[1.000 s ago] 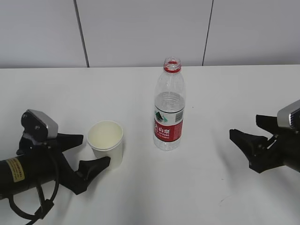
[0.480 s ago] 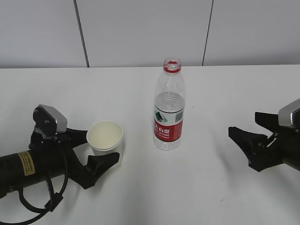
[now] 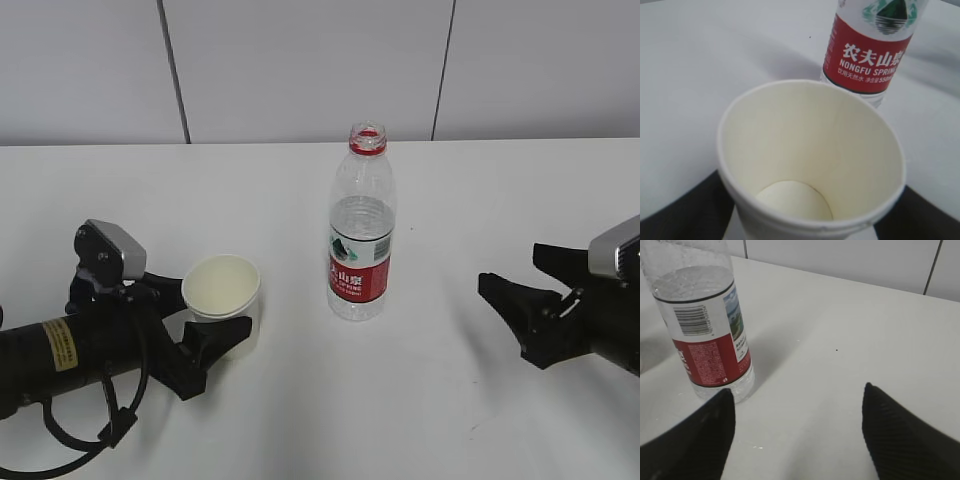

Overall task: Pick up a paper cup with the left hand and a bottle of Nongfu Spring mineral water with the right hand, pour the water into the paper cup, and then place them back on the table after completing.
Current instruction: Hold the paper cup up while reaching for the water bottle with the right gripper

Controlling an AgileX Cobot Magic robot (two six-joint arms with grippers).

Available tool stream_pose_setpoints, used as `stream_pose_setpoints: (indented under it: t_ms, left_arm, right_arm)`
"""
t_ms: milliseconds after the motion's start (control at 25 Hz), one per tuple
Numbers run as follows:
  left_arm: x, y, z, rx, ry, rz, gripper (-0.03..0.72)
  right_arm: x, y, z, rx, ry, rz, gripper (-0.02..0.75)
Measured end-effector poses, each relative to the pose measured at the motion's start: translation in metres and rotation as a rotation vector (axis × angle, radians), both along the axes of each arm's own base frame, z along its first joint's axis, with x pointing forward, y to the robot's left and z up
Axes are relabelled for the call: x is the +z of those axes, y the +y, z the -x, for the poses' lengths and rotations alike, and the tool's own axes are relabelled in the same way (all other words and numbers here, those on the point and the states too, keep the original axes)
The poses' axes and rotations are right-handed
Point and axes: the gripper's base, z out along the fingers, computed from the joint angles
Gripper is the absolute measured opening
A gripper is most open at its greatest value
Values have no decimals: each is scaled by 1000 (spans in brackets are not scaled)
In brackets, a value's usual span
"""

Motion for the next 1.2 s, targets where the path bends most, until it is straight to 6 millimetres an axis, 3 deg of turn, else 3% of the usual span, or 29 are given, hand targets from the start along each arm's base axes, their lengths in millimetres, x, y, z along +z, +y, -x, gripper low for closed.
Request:
stream_pose_setpoints:
  t_ms: [200, 640, 880, 1200]
  left_arm:
    - [0, 0, 0, 0, 1, 1, 459]
    - [0, 0, 0, 3, 5, 4, 450]
    - [13, 0, -2, 9, -31, 20, 450]
    - [14, 0, -2, 19, -32, 24, 450]
  right_arm:
    - [-2, 3, 1, 42, 1, 3, 587]
    - [5, 12, -21, 173, -15, 33, 587]
    - [-11, 22, -35, 273, 30, 29, 587]
    - [-31, 57, -66, 323, 31, -5, 598]
